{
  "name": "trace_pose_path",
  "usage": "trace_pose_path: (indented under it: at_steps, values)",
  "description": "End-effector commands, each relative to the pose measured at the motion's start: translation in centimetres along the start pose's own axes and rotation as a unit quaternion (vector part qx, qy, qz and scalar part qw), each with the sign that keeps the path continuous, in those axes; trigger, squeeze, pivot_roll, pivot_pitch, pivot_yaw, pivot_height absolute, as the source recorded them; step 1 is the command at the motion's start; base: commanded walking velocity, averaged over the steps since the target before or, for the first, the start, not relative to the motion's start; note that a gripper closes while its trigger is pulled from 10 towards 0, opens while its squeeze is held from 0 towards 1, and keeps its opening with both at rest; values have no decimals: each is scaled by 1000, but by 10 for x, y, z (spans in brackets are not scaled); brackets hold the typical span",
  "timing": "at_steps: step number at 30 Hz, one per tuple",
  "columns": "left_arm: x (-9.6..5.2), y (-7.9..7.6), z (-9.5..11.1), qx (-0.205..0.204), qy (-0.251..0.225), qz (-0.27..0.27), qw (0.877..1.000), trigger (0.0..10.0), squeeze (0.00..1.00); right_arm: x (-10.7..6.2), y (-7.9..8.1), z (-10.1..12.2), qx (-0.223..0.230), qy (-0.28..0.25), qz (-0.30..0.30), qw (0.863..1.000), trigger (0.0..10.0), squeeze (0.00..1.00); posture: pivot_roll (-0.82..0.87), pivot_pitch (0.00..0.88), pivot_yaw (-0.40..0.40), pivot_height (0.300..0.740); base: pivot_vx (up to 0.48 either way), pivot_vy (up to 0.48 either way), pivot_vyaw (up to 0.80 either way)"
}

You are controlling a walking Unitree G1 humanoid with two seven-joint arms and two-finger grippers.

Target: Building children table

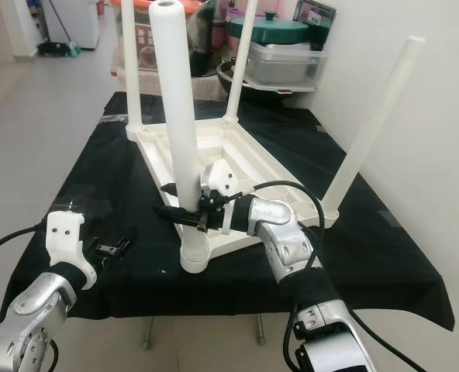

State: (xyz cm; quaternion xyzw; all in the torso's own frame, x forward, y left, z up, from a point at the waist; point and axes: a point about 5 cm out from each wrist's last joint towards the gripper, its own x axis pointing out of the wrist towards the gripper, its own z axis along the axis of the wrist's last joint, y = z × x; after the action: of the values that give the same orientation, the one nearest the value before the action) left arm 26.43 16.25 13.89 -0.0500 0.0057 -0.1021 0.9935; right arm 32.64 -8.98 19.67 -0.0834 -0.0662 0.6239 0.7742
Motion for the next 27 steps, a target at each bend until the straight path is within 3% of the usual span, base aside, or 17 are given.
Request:
trace_pose_path:
  at_steps: [1,2,6,12,13,14,15,16,17,18,20,21,22,24,27]
  values:
    - [1,-1,-1,-6,-1,-2,1000,10000,0,3,12,-18,44,18,45,998,10000,0,134,0,-106,740,0,0,0]
    - [1,0,-1,-10,-2,0,1000,10000,0,1,12,-15,47,27,80,995,10000,0,136,0,-109,740,0,0,0]
    - [1,0,-1,-15,-3,3,1000,10000,0,1,11,-10,53,32,105,993,10000,0,144,0,-120,740,0,0,0]
    - [-2,1,-2,-22,-3,11,1000,10000,0,4,6,-8,63,29,93,993,10000,0,152,0,-134,740,0,0,0]
    - [-2,2,-2,-23,-3,13,1000,10000,0,6,3,-9,70,29,67,995,10000,0,152,0,-134,740,0,0,0]
    - [-3,2,-3,-24,-3,16,1000,10000,0,10,-5,-14,60,40,1,997,10000,0,150,0,-133,740,0,0,0]
    - [-3,2,-3,-24,-3,16,1000,10000,0,10,-5,-14,60,40,1,997,10000,0,150,0,-133,740,0,0,0]
    - [-3,3,-3,-23,-3,16,1000,10000,0,12,-14,-20,48,58,-79,994,10000,0,149,0,-130,740,0,0,0]
    - [-3,3,-3,-23,-3,16,1000,10000,0,12,-14,-20,48,58,-79,994,10000,0,149,0,-130,740,0,0,0]
    - [-3,3,-3,-23,-3,16,1000,10000,0,12,-18,-23,45,67,-118,990,10000,0,149,0,-130,740,0,0,0]
    - [-3,3,-3,-22,-3,17,1000,10000,0,10,-26,-28,72,70,-212,972,10000,0,146,0,-129,740,0,0,0]
    - [-3,4,-2,-22,-3,17,1000,10000,0,6,-29,-32,81,70,-272,956,10000,0,146,0,-129,740,0,0,0]
    - [-3,4,-2,-22,-3,17,1000,10000,0,6,-29,-32,81,70,-272,956,10000,0,146,0,-129,740,0,0,0]
    - [-2,5,-2,-20,-4,18,1000,10000,0,-1,-30,-37,86,67,-349,931,10000,0,142,0,-124,740,0,0,0]
    - [-1,6,-1,-20,-5,20,1000,10000,0,-8,-26,-43,76,67,-414,905,10000,0,141,0,-124,740,0,0,0]
